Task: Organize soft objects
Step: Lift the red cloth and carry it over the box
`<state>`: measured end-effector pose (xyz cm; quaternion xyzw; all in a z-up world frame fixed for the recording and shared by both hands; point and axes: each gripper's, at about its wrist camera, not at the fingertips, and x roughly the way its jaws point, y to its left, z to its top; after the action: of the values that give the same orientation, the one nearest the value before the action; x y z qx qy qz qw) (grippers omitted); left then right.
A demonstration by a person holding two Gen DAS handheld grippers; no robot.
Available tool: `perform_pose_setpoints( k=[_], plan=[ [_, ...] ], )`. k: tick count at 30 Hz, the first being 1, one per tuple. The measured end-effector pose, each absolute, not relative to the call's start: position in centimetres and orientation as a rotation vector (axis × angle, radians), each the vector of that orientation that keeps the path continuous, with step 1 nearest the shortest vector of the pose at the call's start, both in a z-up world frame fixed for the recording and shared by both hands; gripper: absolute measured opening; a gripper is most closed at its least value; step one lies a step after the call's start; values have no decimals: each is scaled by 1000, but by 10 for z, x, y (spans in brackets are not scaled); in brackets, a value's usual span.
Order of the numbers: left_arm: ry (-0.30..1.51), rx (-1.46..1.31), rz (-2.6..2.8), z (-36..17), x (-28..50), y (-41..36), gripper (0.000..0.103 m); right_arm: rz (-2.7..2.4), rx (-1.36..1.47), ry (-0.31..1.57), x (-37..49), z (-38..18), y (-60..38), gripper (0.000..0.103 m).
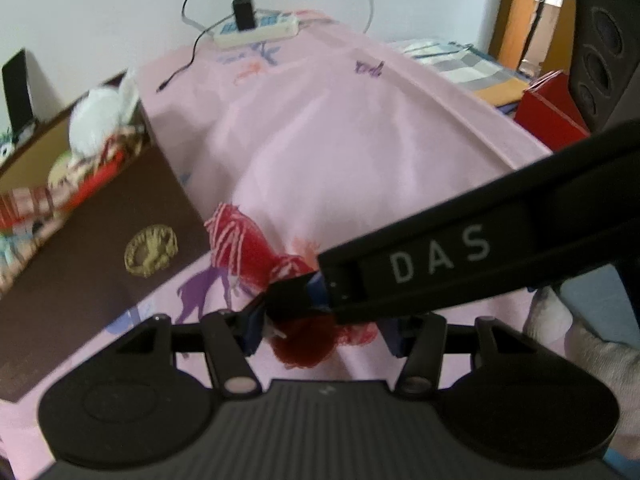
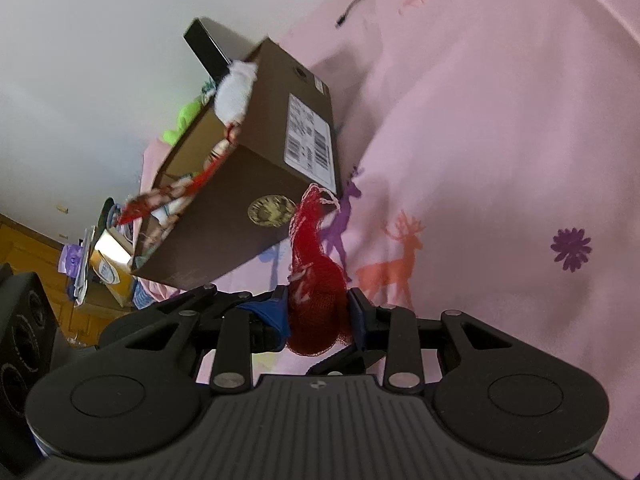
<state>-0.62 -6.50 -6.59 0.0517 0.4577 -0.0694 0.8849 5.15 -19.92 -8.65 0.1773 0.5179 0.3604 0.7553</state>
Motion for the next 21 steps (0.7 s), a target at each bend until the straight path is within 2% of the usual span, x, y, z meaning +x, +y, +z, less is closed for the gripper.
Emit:
perform_pose_setpoints(
  k=[14,21],
  plan=[
    [717,172,-231,17,8,-33,55,781,449,856,57,-10,-172,16],
    [672,162,-168,32,23,16,55,827,404,803,79,-7,-122,16]
  ],
)
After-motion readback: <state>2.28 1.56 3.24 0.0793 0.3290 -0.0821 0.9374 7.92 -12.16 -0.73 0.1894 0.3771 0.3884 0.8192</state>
